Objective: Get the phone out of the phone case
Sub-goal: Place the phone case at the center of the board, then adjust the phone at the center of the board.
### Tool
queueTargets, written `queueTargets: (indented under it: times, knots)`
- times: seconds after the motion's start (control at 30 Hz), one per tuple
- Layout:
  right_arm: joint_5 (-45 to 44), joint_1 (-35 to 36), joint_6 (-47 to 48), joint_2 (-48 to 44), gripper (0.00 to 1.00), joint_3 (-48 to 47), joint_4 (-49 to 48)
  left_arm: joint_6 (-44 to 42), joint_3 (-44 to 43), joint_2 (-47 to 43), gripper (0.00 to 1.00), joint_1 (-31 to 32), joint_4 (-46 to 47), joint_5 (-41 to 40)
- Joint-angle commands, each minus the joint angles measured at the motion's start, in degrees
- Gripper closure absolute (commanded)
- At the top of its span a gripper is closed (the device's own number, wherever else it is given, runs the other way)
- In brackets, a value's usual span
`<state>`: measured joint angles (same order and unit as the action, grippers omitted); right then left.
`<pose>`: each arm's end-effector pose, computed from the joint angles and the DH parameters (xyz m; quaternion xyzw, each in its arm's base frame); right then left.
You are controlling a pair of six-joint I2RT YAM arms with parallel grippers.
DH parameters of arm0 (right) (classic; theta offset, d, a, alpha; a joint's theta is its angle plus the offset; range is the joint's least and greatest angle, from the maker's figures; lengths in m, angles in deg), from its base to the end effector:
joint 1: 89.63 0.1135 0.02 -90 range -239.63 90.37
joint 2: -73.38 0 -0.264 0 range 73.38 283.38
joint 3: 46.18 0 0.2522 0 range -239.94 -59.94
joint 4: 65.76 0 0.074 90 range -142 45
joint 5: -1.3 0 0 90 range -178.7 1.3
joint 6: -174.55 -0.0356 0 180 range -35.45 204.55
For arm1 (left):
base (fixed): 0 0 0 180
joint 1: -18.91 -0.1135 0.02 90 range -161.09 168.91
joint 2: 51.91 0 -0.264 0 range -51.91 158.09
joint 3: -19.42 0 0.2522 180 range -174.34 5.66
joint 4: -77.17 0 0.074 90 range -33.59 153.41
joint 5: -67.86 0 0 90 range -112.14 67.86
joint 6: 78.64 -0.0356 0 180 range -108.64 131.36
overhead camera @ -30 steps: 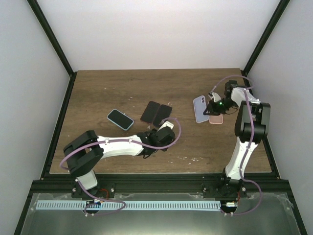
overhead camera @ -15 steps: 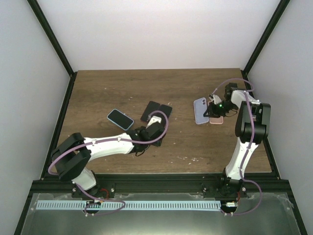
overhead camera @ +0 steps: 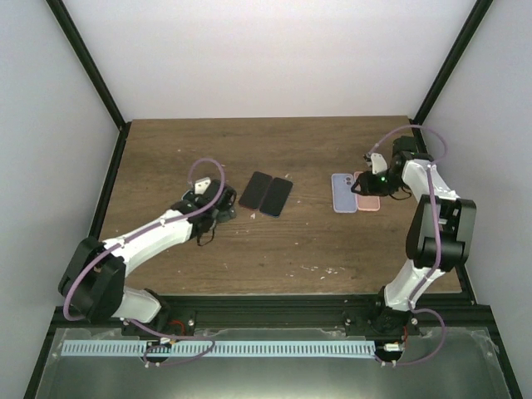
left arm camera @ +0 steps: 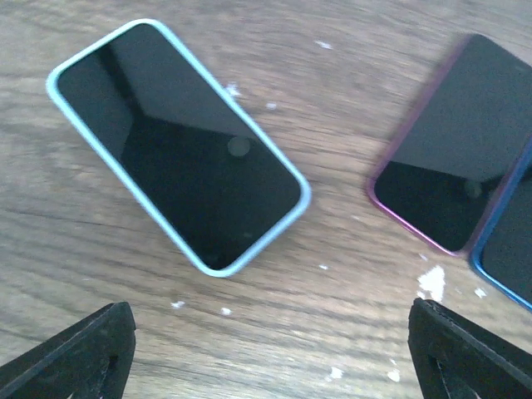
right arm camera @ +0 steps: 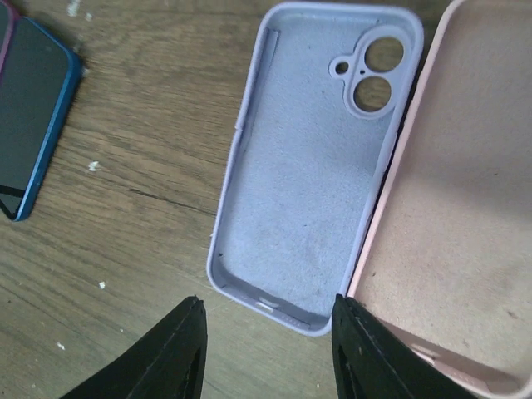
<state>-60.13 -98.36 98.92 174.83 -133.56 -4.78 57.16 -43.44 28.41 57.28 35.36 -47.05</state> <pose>0.3428 -0.0354 0.2092 -0.0793 0.9581 0.2145 0.1725 0.2214 -0.1562 0.2067 -0.1180 0.9359 -0.0191 0.3314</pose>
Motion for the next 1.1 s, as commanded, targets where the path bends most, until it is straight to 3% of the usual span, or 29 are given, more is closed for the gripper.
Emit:
queueTargets:
  times: [0.0,0.1,0.23,0.3,0.47,0.77,1.07]
  knots:
    - [2.1,-0.6,2.0,-6.8,0.56,1.8,-1.0,4.2,-2.9,0.9,0.08,-5.7,-3.4,5.2]
    - [7.6,-0.6,2.8,-10.3,0.55,3.5,-0.8,5.1,-4.8,3.4,0.07,-9.7,-3.8,8.1]
    - [17.0,-0.4,1.9,-14.0,0.42,6.3,-1.1,5.9,-8.4,8.5,0.06,-14.7,-4.6,11.3]
    - [19.1,0.0,1.6,-15.4,0.4,7.8,-1.9,6.2,-9.7,11.1,0.0,-17.1,-4.2,13.2]
    - [18.6,0.6,2.5,-17.6,0.38,11.0,-3.5,5.4,-13.1,17.5,0.0,-21.4,-2.4,16.9]
    - [17.9,0.6,3.4,-18.8,0.37,13.1,-4.1,2.8,-24.3,30.7,0.0,-21.9,-5.0,16.4]
    - [18.6,0.6,3.7,-17.7,0.37,12.8,-4.1,0.2,-27.4,33.3,0.0,-21.9,-6.0,14.7]
